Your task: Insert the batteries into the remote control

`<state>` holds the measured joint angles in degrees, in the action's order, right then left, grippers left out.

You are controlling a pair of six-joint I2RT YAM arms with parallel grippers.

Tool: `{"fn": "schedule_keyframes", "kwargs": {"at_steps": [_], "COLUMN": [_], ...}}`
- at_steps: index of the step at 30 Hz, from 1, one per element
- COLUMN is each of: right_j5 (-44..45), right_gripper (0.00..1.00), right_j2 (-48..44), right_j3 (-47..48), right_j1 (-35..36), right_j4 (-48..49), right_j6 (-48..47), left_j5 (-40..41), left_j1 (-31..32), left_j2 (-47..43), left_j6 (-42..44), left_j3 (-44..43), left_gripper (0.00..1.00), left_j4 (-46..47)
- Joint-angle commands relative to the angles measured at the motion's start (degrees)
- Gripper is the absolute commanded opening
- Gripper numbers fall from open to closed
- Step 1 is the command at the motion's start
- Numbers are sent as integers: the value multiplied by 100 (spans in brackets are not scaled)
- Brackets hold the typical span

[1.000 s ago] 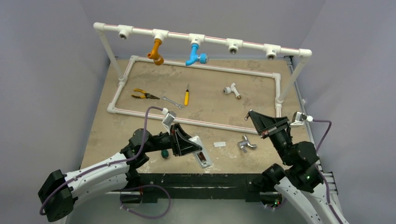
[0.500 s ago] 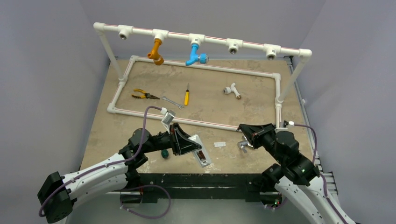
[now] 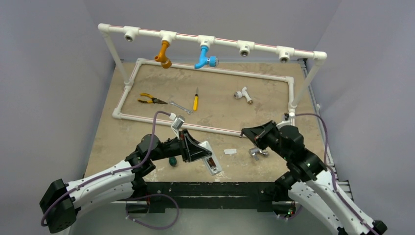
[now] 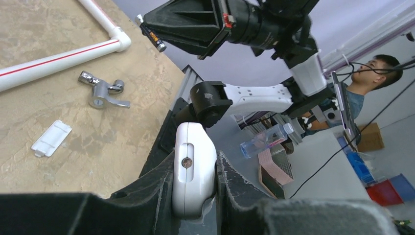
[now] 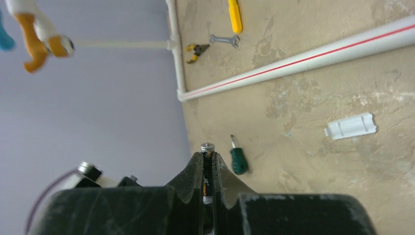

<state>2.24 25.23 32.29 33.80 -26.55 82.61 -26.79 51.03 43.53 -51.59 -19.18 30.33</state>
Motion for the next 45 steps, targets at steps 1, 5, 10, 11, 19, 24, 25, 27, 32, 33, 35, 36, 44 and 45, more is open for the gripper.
{"fn": "schedule_keyframes", "kwargs": {"at_steps": [1,5,10,11,19,24,25,27,32,33,35,36,44,45], "right_j5": [-346,539,1184,1476,2088,1535,1427,1206,1002,986,975,996,987,1006], "right_gripper": [0,0,0,0,0,0,0,0,0,0,0,0,0,0], "right_j2": [833,797,1712,1911,2429,2350,2350,2331,2010,1925,1781,1726,1508,1483], "right_j3": [740,521,938,1069,1087,748,725,601,92,22,-53,-56,-93,-109], "right_j1": [305,1241,2456,2764,4028,4134,4142,4156,4174,4180,4178,4178,4179,4183], "right_j4": [659,1224,1081,1007,1798,2537,2585,2782,3399,3465,3475,3419,3261,3262], "right_j6": [-2678,-3457,-3961,-4068,-4841,-5314,-5401,-5560,-5799,-5864,-5994,-6063,-6363,-6378], "left_j5": [598,1038,1065,1063,1061,1116,1129,1126,1065,1046,982,946,768,749], "left_j1": [22,15,13,15,13,13,13,13,13,14,13,13,18,13], "left_j2": [91,176,426,482,615,659,669,693,702,701,704,705,747,747], "left_j6": [-242,-625,-1023,-1074,-1240,-1430,-1489,-1620,-1978,-2039,-2152,-2193,-2273,-2282], "left_j3": [-230,-14,261,305,319,335,340,376,453,465,477,484,419,416], "left_gripper": [0,0,0,0,0,0,0,0,0,0,0,0,0,0], "left_j4": [-298,-313,211,291,361,340,357,458,749,804,915,960,1075,1091]}}
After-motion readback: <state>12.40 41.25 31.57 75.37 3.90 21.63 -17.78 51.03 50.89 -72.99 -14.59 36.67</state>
